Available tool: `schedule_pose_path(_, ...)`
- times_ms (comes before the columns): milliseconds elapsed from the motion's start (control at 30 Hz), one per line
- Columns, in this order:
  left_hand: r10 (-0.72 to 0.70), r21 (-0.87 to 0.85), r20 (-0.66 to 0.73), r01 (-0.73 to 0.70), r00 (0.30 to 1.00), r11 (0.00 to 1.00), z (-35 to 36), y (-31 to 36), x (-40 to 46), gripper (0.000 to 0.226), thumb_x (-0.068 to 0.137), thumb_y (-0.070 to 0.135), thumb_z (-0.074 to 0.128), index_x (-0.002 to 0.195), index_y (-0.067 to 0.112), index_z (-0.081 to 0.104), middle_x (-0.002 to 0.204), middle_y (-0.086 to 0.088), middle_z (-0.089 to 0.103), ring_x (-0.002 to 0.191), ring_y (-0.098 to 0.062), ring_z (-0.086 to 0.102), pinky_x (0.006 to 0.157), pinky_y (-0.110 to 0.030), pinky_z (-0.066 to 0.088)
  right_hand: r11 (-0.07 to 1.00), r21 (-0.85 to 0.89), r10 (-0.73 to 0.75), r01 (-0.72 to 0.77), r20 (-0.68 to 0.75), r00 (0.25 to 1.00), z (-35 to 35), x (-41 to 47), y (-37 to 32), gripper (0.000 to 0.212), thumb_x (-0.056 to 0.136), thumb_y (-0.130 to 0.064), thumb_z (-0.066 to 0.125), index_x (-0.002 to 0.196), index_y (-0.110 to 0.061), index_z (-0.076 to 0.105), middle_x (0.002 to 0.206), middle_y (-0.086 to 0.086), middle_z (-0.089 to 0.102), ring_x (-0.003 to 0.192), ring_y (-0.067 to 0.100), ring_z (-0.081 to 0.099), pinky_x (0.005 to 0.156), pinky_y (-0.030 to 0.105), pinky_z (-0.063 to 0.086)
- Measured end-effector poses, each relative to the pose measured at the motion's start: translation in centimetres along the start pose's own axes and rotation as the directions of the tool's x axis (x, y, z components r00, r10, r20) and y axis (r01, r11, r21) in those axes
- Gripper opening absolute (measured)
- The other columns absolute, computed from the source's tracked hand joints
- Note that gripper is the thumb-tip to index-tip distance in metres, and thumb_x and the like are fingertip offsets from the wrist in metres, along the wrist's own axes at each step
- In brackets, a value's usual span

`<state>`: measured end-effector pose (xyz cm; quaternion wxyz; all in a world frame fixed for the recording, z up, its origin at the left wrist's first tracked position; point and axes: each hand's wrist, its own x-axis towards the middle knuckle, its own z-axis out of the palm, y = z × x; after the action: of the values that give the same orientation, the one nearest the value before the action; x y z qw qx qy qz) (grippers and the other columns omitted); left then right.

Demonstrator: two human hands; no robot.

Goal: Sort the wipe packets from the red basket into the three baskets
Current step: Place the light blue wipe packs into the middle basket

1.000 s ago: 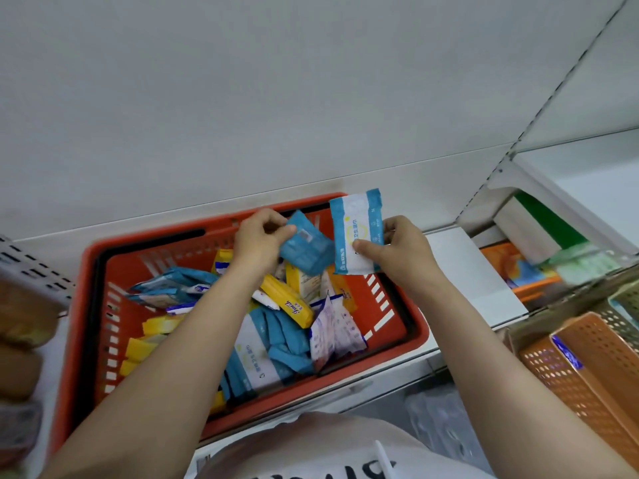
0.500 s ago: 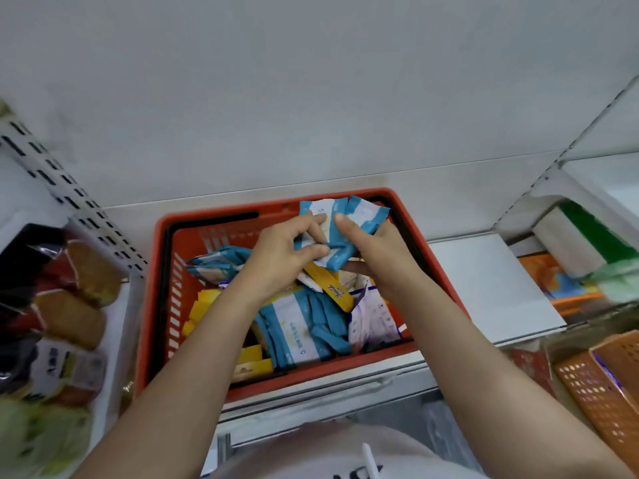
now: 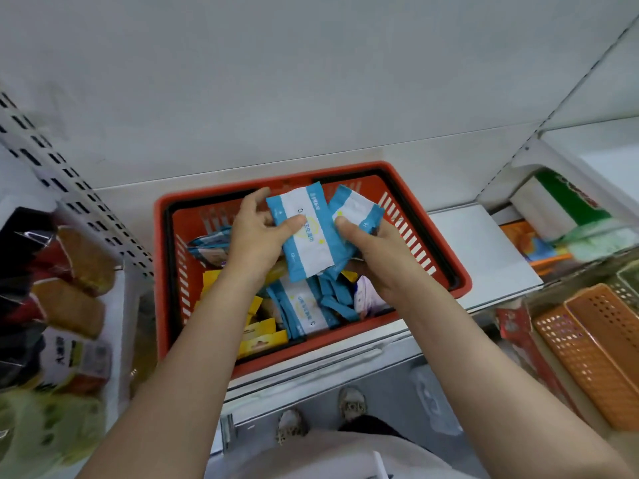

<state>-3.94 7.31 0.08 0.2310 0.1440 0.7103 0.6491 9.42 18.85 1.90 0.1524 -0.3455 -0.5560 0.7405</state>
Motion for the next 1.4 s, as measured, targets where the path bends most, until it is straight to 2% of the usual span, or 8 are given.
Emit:
schedule_pose_path(167, -0.061, -0.121, -0.104, 0.048, 0.993, 0.992, 0.3, -0.6, -0.6, 0.06, 0.082, 0.006, 0.077, 0.132, 0.024, 0.049, 0.122, -0.001, 0.064, 0.104, -0.02, 0.069, 0.079, -0.042, 0.061, 0.986, 0.153, -0.03, 0.07, -0.249, 0.968, -4.0, -1.1, -0.6, 0.028, 0.092, -0.005, 0.063, 0.119, -0.01, 0.059, 0.113, 0.013, 0.071, 0.098, 0.026, 0.072, 0.069, 0.035, 0.06)
schedule_pose_path(467, -0.014, -0.183, 0.012, 0.016, 1.0, 0.983, 8.3, 1.8, -6.3, 0.025, 0.083, 0.007, 0.077, 0.095, 0.016, 0.056, 0.093, -0.001, 0.069, 0.08, -0.012, 0.072, 0.057, -0.021, 0.055, 0.95, 0.2, -0.1, 0.238, -0.53, 0.842, -13.6, -6.8, -1.9, 0.021, 0.087, -0.011, 0.073, 0.106, -0.013, 0.064, 0.102, 0.005, 0.074, 0.089, 0.016, 0.073, 0.069, 0.026, 0.059)
schedule_pose_path(633, -0.033, -0.2, 0.186, 0.071, 0.982, 0.977, 18.4, 1.4, -12.8, 0.032, 0.083, 0.007, 0.077, 0.105, 0.009, 0.054, 0.099, -0.009, 0.069, 0.081, -0.018, 0.072, 0.062, -0.029, 0.06, 0.941, 0.128, -0.156, 0.314, -0.658, 0.737, -23.9, -13.9, -0.9, 0.025, 0.082, -0.015, 0.078, 0.102, -0.016, 0.062, 0.102, 0.01, 0.073, 0.083, 0.022, 0.071, 0.065, 0.034, 0.057)
schedule_pose_path(733, -0.052, -0.219, 0.311, 0.125, 0.949, 0.968, 25.6, 0.5, -18.5, 0.04, 0.084, 0.003, 0.075, 0.115, 0.007, 0.049, 0.107, -0.009, 0.065, 0.082, -0.017, 0.07, 0.061, -0.025, 0.058, 0.926, 0.113, -0.171, 0.36, -0.725, 0.668, -30.6, -19.8, 0.5, 0.046, 0.083, -0.003, 0.075, 0.118, -0.021, 0.051, 0.107, 0.005, 0.069, 0.078, 0.018, 0.072, 0.055, 0.028, 0.056)
schedule_pose_path(833, -0.052, -0.192, 0.431, 0.148, 0.901, 0.97, 32.5, -1.0, -24.6, 0.048, 0.082, 0.002, 0.076, 0.122, 0.007, 0.05, 0.113, -0.011, 0.065, 0.091, -0.025, 0.072, 0.066, -0.035, 0.061, 0.938, 0.085, -0.156, 0.335, -0.76, 0.631, -37.4, -26.2, 2.3, 0.06, 0.082, 0.002, 0.073, 0.129, -0.024, 0.046, 0.112, 0.001, 0.066, 0.085, 0.02, 0.073, 0.057, 0.028, 0.06)
schedule_pose_path(900, -0.054, -0.15, 0.502, 0.148, 0.863, 0.978, 36.8, -2.2, -28.4, 0.05, 0.078, 0.004, 0.078, 0.122, 0.008, 0.054, 0.116, -0.012, 0.068, 0.101, -0.031, 0.07, 0.076, -0.045, 0.061, 0.954, 0.095, -0.11, 0.284, -0.77, 0.628, -41.6, -30.3, 3.3, 0.048, 0.084, 0.005, 0.069, 0.122, -0.018, 0.051, 0.108, 0.002, 0.068, 0.082, 0.018, 0.071, 0.054, 0.027, 0.059)
schedule_pose_path(1133, -0.153, -0.066, 0.637, 0.251, 0.756, 0.966, 47.6, -5.1, -37.5, 0.044, 0.082, -0.006, 0.071, 0.123, 0.005, 0.06, 0.11, -0.007, 0.072, 0.094, -0.023, 0.072, 0.072, -0.031, 0.061, 0.987, 0.093, 0.002, 0.132, -0.827, 0.563, -53.1, -39.3, 6.2, 0.027, 0.087, -0.001, 0.066, 0.107, -0.018, 0.059, 0.106, 0.007, 0.072, 0.08, 0.018, 0.071, 0.068, 0.039, 0.061)
schedule_pose_path(1400, -0.246, 0.04, 0.585, 0.275, 0.773, 0.96, 56.3, -8.1, -36.4, 0.037, 0.084, 0.003, 0.074, 0.118, 0.012, 0.061, 0.106, -0.003, 0.073, 0.088, -0.018, 0.074, 0.069, -0.032, 0.061, 0.998, 0.025, -0.006, 0.053, -0.854, 0.52, -62.7, -36.1, 8.9, 0.031, 0.079, -0.019, 0.082, 0.104, -0.01, 0.067, 0.099, 0.006, 0.076, 0.085, 0.019, 0.075, 0.075, 0.036, 0.061)
